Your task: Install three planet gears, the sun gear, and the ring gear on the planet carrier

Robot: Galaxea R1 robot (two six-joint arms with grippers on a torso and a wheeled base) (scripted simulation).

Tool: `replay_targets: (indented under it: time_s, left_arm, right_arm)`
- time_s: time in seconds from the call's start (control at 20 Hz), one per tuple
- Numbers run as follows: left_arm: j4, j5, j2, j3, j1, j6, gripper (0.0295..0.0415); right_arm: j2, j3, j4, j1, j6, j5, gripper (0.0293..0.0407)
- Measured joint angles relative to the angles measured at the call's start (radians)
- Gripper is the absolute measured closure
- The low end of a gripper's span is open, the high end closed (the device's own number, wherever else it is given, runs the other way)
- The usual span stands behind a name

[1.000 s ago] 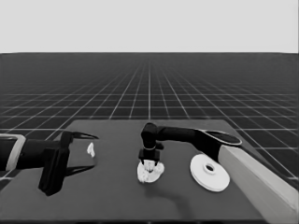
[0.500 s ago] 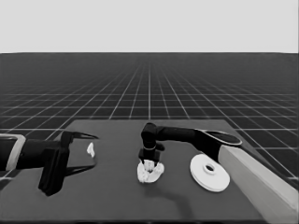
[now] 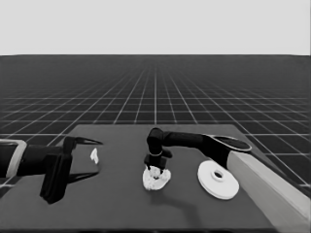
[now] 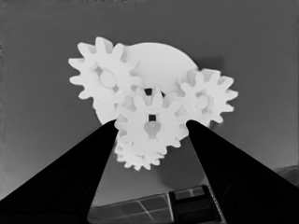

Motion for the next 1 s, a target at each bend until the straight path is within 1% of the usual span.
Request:
replay_targets:
  time_s: [1.0]
  left_arm:
    - [0.0,0.0,0.0,0.0,0.0,0.0,0.0326]
  right_arm:
    - [0.0,-0.001,0.0,-0.002,0.209,0.0,0.0391]
